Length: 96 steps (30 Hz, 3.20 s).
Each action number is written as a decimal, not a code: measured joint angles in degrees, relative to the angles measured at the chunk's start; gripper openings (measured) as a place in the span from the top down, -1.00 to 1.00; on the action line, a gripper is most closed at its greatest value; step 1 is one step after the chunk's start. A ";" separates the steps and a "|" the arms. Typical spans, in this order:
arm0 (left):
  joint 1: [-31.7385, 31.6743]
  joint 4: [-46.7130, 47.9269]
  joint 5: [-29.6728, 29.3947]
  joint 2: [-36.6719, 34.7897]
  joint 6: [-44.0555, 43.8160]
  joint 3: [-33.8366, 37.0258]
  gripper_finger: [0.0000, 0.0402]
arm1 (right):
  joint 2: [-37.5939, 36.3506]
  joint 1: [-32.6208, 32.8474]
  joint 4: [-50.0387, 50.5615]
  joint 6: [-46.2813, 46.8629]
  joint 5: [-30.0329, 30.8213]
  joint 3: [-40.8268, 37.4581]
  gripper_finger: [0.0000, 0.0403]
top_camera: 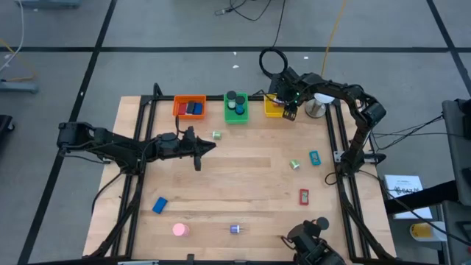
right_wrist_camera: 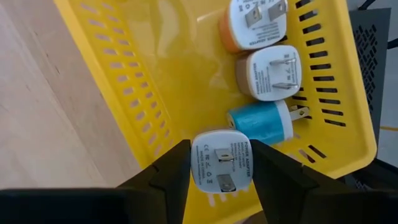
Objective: Pick & Place Office items
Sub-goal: Put the right purple charger adapter into the yellow bin, then put the light blue digital clock into the orange bin
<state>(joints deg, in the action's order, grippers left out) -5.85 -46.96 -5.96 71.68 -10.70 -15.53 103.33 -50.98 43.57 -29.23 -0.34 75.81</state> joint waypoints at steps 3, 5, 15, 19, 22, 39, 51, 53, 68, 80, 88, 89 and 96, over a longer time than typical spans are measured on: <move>-0.01 0.00 -0.02 0.00 0.00 0.00 0.84 | 0.00 -0.06 -0.01 0.00 0.00 0.00 0.29; -0.01 0.00 -0.01 0.00 0.01 0.00 0.84 | 0.00 -0.06 -0.03 0.01 -0.21 0.00 0.29; -0.02 0.00 -0.01 0.00 0.02 0.00 0.84 | 0.00 -0.63 -0.22 0.97 -1.35 0.02 0.20; -0.01 0.02 -0.01 0.00 0.01 0.00 0.84 | 0.00 -0.73 -0.21 1.41 -1.27 0.02 0.21; 0.00 0.00 0.00 0.00 0.02 0.00 0.84 | 0.00 -0.79 0.00 1.83 -1.28 0.02 0.22; -0.01 0.00 -0.02 0.00 0.01 0.00 0.84 | 0.00 -1.55 -0.11 20.96 -1.27 0.02 0.22; -0.01 0.00 0.00 0.00 0.02 0.00 0.84 | 0.00 -1.55 -0.20 25.59 -0.98 0.04 0.22; -0.02 0.00 -0.02 0.00 0.00 0.00 0.84 | 0.00 -1.53 -0.20 25.61 -0.96 0.04 0.22; -0.02 0.00 -0.02 0.00 0.01 0.00 0.84 | -4.24 -0.24 -2.38 22.53 4.76 0.07 0.22; 0.00 0.00 -0.02 0.00 0.02 0.00 0.84 | -18.53 12.51 -14.17 26.69 -3.07 -10.00 0.66; 0.00 0.01 -0.02 0.00 0.01 0.00 0.84 | -29.20 24.68 -48.86 36.52 -5.61 -33.10 0.93; -0.02 0.00 -0.02 0.00 0.00 0.00 0.84 | -30.07 26.20 -55.70 38.50 -5.62 -36.43 0.91; 0.00 0.00 0.00 0.00 0.00 0.00 0.84 | -30.89 32.33 -90.44 49.58 -8.96 -51.91 0.89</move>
<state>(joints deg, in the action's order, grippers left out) -5.85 -46.96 -5.96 71.68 -10.70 -15.53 72.44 -18.65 -46.86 20.35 -9.30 23.90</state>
